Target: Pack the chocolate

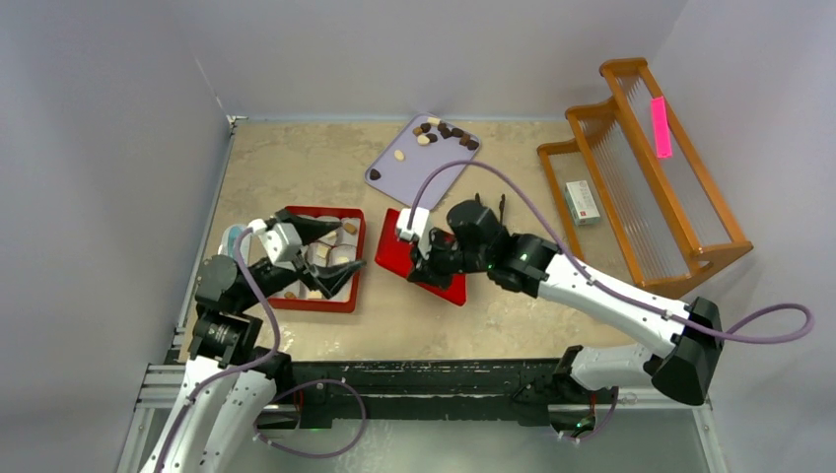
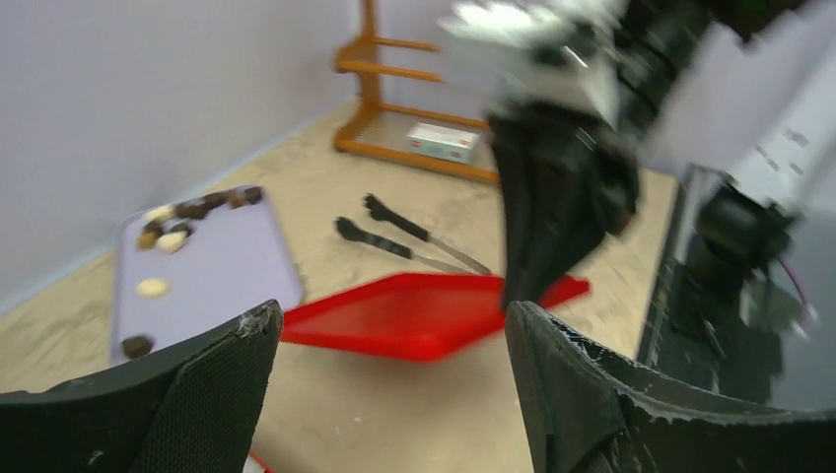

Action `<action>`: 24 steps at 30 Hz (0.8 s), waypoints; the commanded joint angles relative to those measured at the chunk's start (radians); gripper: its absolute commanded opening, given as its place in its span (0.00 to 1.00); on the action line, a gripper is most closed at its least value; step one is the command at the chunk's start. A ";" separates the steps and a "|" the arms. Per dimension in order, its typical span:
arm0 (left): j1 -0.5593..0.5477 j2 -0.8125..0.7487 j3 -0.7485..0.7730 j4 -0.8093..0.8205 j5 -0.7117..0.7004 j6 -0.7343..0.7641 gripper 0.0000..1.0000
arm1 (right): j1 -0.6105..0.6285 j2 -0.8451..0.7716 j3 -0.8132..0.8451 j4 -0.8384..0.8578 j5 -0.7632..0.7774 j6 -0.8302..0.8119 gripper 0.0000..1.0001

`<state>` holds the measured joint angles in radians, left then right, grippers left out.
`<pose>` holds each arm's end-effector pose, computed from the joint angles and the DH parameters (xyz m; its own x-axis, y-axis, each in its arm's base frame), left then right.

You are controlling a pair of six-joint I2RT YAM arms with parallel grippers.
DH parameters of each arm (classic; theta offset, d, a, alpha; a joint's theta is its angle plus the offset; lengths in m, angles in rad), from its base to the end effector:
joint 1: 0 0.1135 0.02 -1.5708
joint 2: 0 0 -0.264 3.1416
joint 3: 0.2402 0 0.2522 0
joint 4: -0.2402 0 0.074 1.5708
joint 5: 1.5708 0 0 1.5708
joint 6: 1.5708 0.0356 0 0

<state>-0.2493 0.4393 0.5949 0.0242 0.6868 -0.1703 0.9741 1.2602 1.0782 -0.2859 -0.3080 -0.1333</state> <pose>0.1046 -0.0499 0.3412 0.0360 -0.1444 -0.9889 0.8132 0.5794 -0.0550 0.1526 0.2438 0.3309 -0.1262 -0.4112 -0.9028 -0.9656 0.2593 0.0169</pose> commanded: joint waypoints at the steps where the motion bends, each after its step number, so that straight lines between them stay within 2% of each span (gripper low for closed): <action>1: -0.001 0.027 0.016 0.116 0.378 0.179 0.80 | -0.083 -0.030 0.121 -0.088 -0.104 0.040 0.00; 3: -0.002 0.022 0.007 0.139 0.423 0.238 0.71 | -0.093 -0.032 0.142 -0.108 -0.120 0.040 0.00; 5: -0.002 0.027 0.022 0.087 0.404 0.329 0.63 | -0.092 -0.037 0.155 -0.118 -0.150 0.042 0.00; 10: -0.006 0.107 0.112 -0.241 0.450 0.728 0.60 | -0.092 -0.035 0.181 -0.133 -0.246 0.039 0.00; 17: -0.031 0.216 0.179 -0.373 0.517 1.024 0.58 | -0.092 -0.021 0.212 -0.147 -0.319 0.056 0.00; 20: -0.051 0.291 0.221 -0.462 0.539 1.132 0.55 | -0.092 -0.023 0.214 -0.136 -0.331 0.068 0.00; 24: -0.053 0.363 0.211 -0.403 0.590 1.126 0.51 | -0.092 -0.012 0.210 -0.118 -0.320 0.060 0.00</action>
<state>-0.2962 0.7517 0.7818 -0.3653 1.1786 0.8375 0.8787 1.2556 1.2400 -0.4469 -0.5961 -0.0715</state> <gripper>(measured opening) 0.529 0.007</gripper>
